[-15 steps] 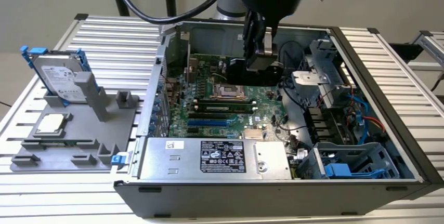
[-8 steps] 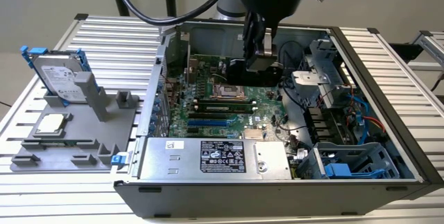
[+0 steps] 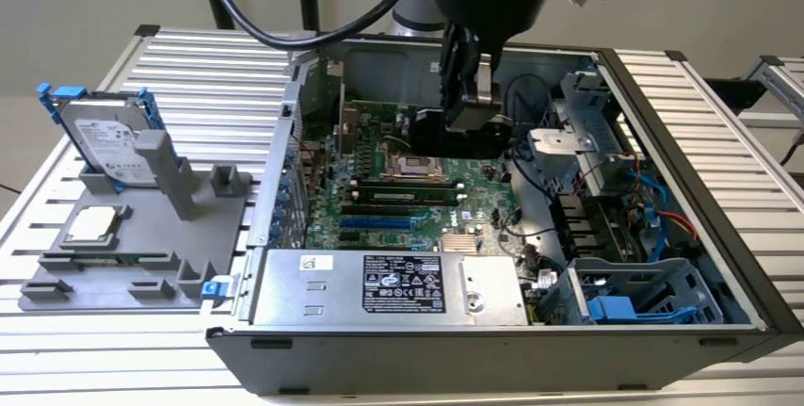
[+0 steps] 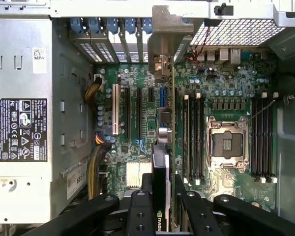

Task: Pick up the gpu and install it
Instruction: 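Insert the gpu into the slot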

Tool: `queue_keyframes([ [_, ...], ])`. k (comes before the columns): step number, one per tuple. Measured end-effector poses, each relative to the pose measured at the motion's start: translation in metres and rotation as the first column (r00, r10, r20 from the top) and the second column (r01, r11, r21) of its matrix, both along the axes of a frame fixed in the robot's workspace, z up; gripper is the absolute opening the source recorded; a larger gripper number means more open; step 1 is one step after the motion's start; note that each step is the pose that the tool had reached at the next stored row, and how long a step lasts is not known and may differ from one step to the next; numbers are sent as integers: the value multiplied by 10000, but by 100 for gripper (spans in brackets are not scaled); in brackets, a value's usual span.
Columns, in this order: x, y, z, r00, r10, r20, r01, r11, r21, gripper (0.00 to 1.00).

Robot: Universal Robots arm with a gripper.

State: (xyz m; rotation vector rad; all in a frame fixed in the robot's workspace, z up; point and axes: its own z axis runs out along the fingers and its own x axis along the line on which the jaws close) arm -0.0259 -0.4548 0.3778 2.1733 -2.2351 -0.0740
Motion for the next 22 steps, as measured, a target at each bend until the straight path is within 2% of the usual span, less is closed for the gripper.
queue_keyframes([
  [22, 0, 1, -116, 10000, 0, 2, 0, 10000, -12, 0],
])
